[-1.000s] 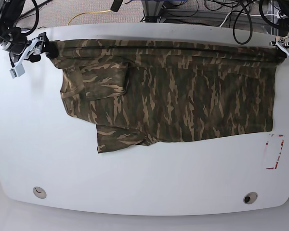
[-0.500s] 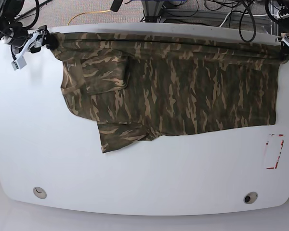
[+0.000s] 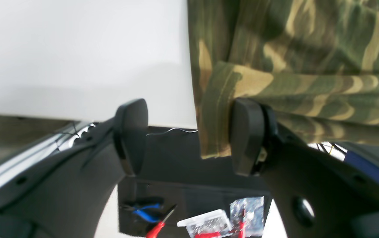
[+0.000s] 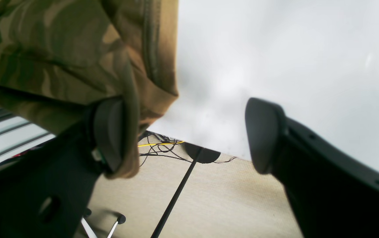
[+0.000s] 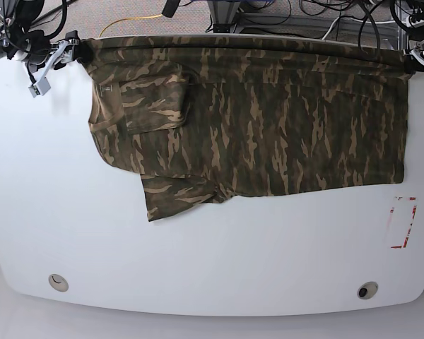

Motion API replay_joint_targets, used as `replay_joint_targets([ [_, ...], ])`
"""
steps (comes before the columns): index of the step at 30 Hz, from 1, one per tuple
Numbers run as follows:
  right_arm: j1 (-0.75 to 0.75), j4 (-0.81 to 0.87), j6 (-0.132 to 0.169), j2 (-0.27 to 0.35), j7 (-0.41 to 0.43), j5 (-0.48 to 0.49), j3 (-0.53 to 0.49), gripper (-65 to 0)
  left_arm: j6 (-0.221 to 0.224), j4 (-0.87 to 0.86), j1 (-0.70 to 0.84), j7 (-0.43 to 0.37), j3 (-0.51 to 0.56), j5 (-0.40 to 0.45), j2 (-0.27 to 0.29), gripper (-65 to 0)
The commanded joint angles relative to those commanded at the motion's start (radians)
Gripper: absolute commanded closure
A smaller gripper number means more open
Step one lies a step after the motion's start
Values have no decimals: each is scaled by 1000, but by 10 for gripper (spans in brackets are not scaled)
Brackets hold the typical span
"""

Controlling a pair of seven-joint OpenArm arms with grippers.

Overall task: Fold the T-shirt properly
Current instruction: 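Open both grippers and release the shirt edge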

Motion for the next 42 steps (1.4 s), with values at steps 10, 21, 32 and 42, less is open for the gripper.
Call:
replay_joint_targets([
  [10, 34, 0, 0, 3, 0, -2, 0, -484, 0, 0, 34, 92, 17, -222, -3, -357],
  [21, 52, 0, 0, -2, 0, 0, 11, -484, 0, 0, 35, 138, -6, -436, -55, -354],
  [32, 25, 3, 0, -3, 2, 34, 29, -487, 0, -23, -64, 26, 199, -98, -8, -353],
  [42, 21, 3, 0, -8, -5, 192, 29, -487, 0, -196, -157, 0, 244, 127, 21, -353],
])
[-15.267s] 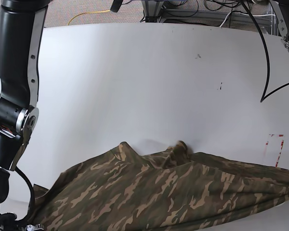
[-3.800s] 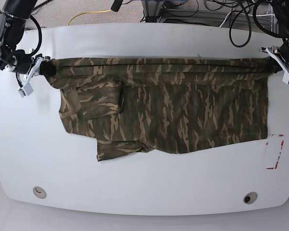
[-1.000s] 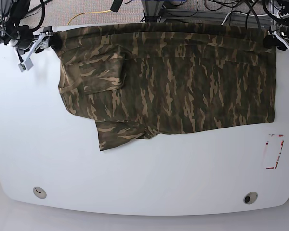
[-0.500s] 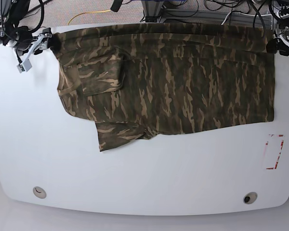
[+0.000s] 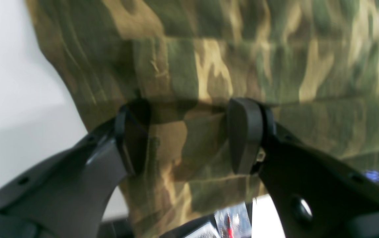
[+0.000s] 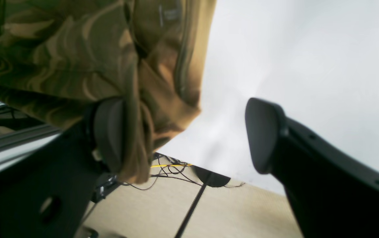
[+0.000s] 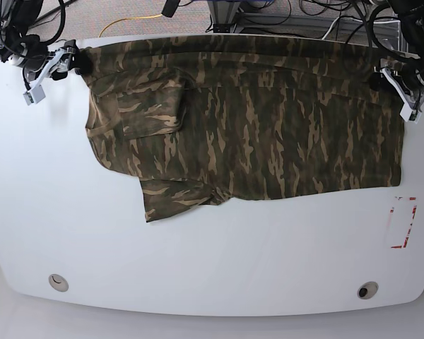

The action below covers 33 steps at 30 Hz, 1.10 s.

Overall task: Fold the T-shirt properly
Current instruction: 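Open both grippers and release the shirt edge, then move the right gripper along the shirt side and grasp the hem corner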

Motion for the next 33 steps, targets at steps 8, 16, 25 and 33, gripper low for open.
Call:
replay_joint_targets([
  [8, 6, -2, 0, -5, 2, 8, 51, -482, 0, 3, 0, 0, 0, 2, 0, -353],
  [16, 0, 0, 0, 23, 0, -58, 207, -484, 0, 3, 0, 0, 0, 2, 0, -353],
  [25, 14, 0, 0, 6, -41, 28, 201, -482, 0, 3, 0, 0, 0, 2, 2, -351],
  [33, 61, 3, 0, -94, -41, 41, 48, -482, 0, 3, 0, 2, 0, 2, 0, -351],
])
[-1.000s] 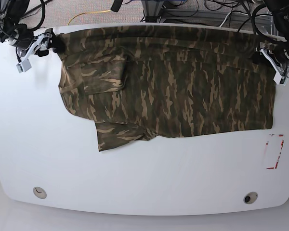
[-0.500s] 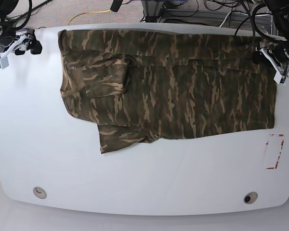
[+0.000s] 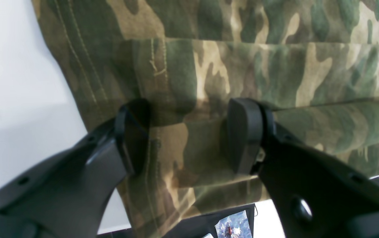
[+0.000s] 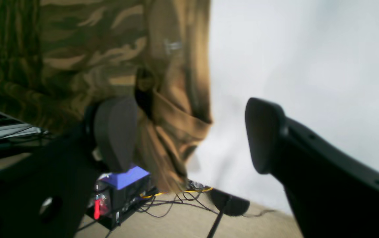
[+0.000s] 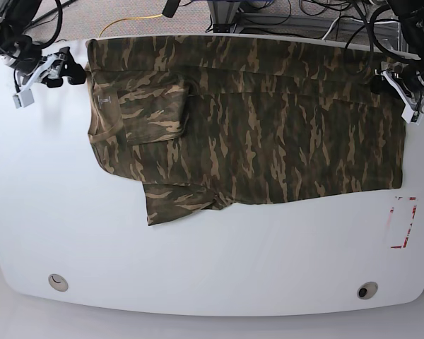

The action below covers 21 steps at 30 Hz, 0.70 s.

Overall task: Fold the T-shirt properly
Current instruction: 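Move the right gripper along the shirt side and grasp the hem corner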

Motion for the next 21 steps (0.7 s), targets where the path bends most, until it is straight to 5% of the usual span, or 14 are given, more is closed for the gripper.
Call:
replay_joint_targets([
  [7, 150, -2, 0, -52, 0, -69, -32, -482, 0, 0, 0, 0, 0, 0, 0, -351],
  [14, 430, -26, 0, -52, 33, -382, -91, -482, 0, 0, -2, 0, 0, 0, 3, -351],
  [21, 632, -288, 0, -48, 122, -605, -117, -482, 0, 0, -9, 0, 0, 0, 0, -351],
])
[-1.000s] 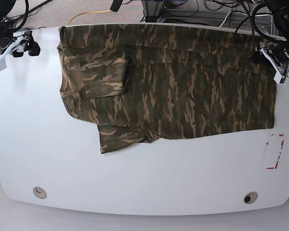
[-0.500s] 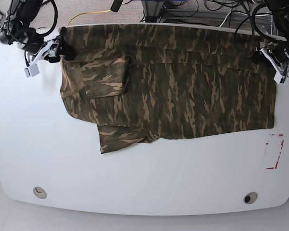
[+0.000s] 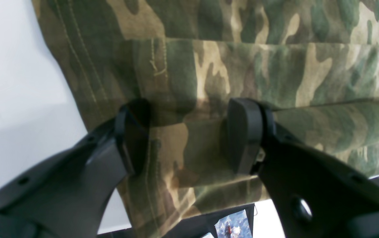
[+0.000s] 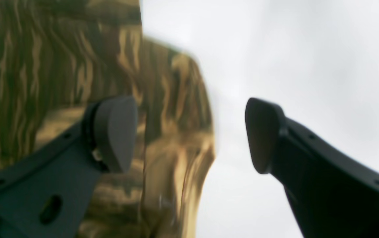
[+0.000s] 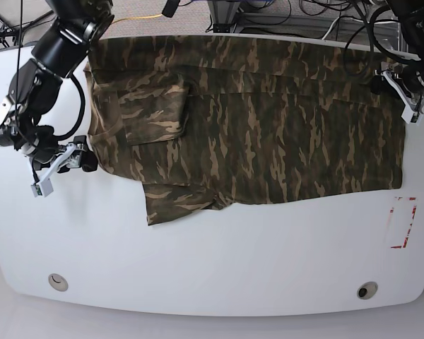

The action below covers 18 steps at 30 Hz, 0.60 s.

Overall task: Fold the T-shirt properly
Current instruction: 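Move the right gripper along the shirt side and grasp the hem corner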

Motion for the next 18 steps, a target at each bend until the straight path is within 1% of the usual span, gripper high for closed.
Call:
replay_joint_targets([
  [2, 48, -121, 0, 11, 72, -40, -46, -482, 0, 0, -6, 0, 0, 0, 0, -351],
  [3, 61, -161, 0, 26, 92, -46, -64, -482, 0, 0, -6, 0, 0, 0, 0, -351],
  [4, 75, -207, 0, 41, 112, -49, -84, -482, 0, 0, -6, 0, 0, 0, 0, -351],
  [6, 94, -318, 0, 51, 187, -34, -130, -482, 0, 0, -6, 0, 0, 0, 0, -351],
  [9, 100, -400, 0, 55, 252, -31, -155, -482, 0, 0, -6, 0, 0, 0, 0, -351],
  [11, 117, -440, 0, 52, 265, -37, -158, -482, 0, 0, -8, 0, 0, 0, 0, -351],
  [15, 120, -440, 0, 43, 262, -31, -158, -479, 0, 0, -14, 0, 0, 0, -2, -351],
  [16, 120, -440, 0, 34, 262, -35, -158, -472, 0, 0, -14, 0, 0, 0, -2, -351],
  [18, 120, -440, 0, 15, 261, -37, -158, -431, 0, 0, -20, 0, 0, 0, -2, -351],
])
